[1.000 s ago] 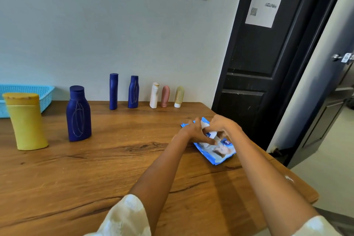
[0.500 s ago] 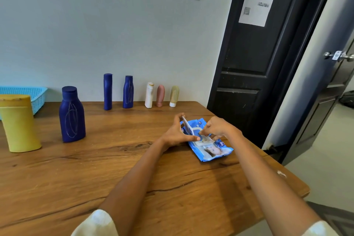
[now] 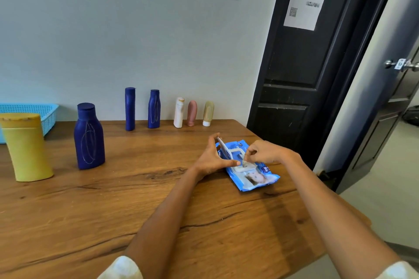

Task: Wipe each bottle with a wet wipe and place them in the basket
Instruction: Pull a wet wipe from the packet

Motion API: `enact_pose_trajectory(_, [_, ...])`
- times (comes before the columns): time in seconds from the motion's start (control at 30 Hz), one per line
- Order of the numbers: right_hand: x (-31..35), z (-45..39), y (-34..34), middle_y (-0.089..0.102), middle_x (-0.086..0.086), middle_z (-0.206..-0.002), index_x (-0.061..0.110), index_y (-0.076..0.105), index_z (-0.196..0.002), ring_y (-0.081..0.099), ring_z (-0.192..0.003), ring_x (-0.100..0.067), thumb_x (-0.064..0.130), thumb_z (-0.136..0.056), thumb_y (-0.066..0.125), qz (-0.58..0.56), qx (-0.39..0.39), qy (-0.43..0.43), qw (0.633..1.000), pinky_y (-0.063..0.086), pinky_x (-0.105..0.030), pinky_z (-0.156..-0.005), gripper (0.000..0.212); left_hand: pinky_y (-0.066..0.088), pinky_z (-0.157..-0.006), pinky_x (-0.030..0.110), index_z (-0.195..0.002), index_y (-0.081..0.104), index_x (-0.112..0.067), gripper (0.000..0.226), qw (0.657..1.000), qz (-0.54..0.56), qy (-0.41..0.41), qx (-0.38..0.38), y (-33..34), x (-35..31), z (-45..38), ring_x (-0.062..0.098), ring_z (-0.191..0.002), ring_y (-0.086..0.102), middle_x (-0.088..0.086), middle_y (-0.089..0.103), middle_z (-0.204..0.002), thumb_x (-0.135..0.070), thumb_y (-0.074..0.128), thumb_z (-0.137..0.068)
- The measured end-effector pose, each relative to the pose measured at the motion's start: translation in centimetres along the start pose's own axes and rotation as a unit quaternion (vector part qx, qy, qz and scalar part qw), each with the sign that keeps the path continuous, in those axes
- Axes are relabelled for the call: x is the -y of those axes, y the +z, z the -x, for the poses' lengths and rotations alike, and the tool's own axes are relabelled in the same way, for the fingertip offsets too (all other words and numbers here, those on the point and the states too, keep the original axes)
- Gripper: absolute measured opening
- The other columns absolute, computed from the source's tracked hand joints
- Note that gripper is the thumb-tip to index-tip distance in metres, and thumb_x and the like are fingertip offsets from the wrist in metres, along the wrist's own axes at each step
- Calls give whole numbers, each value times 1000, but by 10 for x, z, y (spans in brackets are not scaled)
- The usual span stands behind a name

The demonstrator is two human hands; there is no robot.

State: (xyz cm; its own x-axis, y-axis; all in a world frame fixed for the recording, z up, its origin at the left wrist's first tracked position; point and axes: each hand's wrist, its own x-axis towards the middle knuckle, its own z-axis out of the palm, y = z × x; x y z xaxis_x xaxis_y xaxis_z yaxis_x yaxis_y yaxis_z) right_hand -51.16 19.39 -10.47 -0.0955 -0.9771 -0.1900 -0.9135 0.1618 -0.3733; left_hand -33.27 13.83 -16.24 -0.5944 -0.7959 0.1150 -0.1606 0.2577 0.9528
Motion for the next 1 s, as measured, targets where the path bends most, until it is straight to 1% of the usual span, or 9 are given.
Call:
enact_pose_trajectory(0.23, [-11,-5,14,58,-5,-102,22,46,-96,60,-94,-19,24,-100,36,-147,-203,43,967,53,-41,-88,12,36,-108,39,-145,8,-27,107,1000,-21,6,6,1,-2,0,22,-139,30,6,23,-154,-24,83,-68])
enact_pose_trajectory(0.33, [-10,-7,19,57,-7,-104,19,42,-108,63,-91,-20,26,-102,33,-183,-267,60,944,56,-41,-83,13,38,-107,39,-146,9,-27,109,999,-41,10,12,2,-1,0,23,-139,29,6,21,-154,-28,83,-67])
enact_pose_trajectory(0.4, [-9,-7,20,58,-7,-105,19,46,-107,63,-90,-19,27,-101,36,-188,-245,53,950,56,-39,-83,14,40,-105,39,-147,8,-27,111,998,-56,12,5,2,-2,1,23,-138,31,5,20,-155,-32,84,-65])
enact_pose_trajectory(0.53, [-9,0,16,63,4,-97,20,58,-98,61,-86,-11,42,-94,51,-196,-119,36,973,54,-25,-74,23,38,-107,39,-150,0,-26,117,990,-139,37,-6,5,-4,3,22,-140,27,4,13,-155,-41,81,-67])
enact_pose_trajectory(0.67, [-16,5,20,68,-1,-97,19,63,-91,65,-89,-11,26,-87,65,-226,-123,17,966,56,-25,-77,8,41,-105,42,-150,2,-32,103,966,-253,58,8,11,-9,3,29,-135,32,9,15,-150,-53,70,-74])
enact_pose_trajectory(0.73, [-18,6,23,68,-3,-95,13,63,-90,65,-91,-13,21,-90,61,-243,-150,16,958,56,-32,-84,8,34,-109,47,-149,10,-32,94,951,-299,78,-11,13,-9,3,31,-138,27,9,15,-151,-54,66,-77])
enact_pose_trajectory(0.87, [-21,2,26,66,-3,-93,17,59,-83,64,-92,-17,26,-89,62,-202,-210,32,956,55,-38,-85,11,-3,-116,46,-150,11,-22,92,929,-343,121,-68,12,-5,4,22,-146,-7,3,-8,-159,-51,63,-81])
enact_pose_trajectory(0.93, [-21,3,27,65,-2,-91,18,58,-83,63,-90,-17,28,-88,64,-192,-235,30,952,53,-34,-80,12,-16,-113,44,-150,6,-20,93,912,-377,146,-70,9,-8,5,18,-147,-1,4,4,-159,-54,60,-82])
enact_pose_trajectory(1.0, [-19,5,28,65,-2,-89,17,60,-85,62,-86,-18,31,-86,65,-186,-248,15,951,51,-32,-74,15,-17,-115,47,-149,14,-21,80,893,-405,182,-72,10,-20,5,18,-141,28,6,42,-146,-57,47,-86])
